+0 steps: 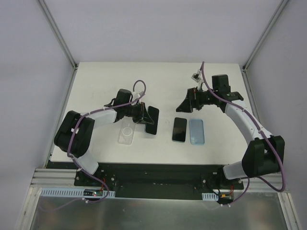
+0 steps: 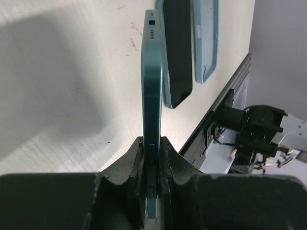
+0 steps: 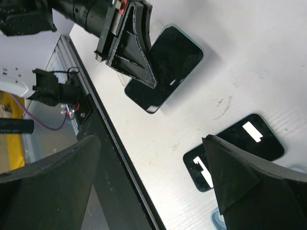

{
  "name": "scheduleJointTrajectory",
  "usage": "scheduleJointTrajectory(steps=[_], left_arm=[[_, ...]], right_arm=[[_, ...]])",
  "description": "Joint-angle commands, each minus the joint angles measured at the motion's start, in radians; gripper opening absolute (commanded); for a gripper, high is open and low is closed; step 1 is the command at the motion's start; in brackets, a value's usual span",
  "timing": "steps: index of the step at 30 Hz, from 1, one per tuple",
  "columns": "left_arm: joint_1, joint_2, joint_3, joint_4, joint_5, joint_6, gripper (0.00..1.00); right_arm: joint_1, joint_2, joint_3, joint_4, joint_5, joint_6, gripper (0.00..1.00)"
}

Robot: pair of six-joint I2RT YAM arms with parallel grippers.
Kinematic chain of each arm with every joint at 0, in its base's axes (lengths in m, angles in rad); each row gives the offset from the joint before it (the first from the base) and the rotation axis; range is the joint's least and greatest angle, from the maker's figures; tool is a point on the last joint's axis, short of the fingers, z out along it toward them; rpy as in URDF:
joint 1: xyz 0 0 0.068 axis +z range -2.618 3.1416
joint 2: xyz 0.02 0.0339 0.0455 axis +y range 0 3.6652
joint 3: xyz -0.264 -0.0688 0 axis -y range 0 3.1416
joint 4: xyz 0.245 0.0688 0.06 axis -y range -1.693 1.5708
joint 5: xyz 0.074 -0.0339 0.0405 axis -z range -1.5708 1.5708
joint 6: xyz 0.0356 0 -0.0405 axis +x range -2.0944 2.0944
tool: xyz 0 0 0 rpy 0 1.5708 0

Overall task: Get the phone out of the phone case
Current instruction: Place the phone at the center of the board.

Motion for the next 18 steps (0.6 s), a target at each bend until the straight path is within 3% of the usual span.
scheduleJointTrajectory(steps=[1,18], left_arm=[[-0.017,0.047,-0.008,0.073,-0.034,-0.133,0.0],[-0.06,0.106,-0.057,0.14,-0.096,-0.179,0.0]], right_arm=[[-0.041,-0.068,-0.023,0.089,0.045,0.09,0.99],[-0.133,-0.171,-0.16,0.152,0.05,0.146,0.99]])
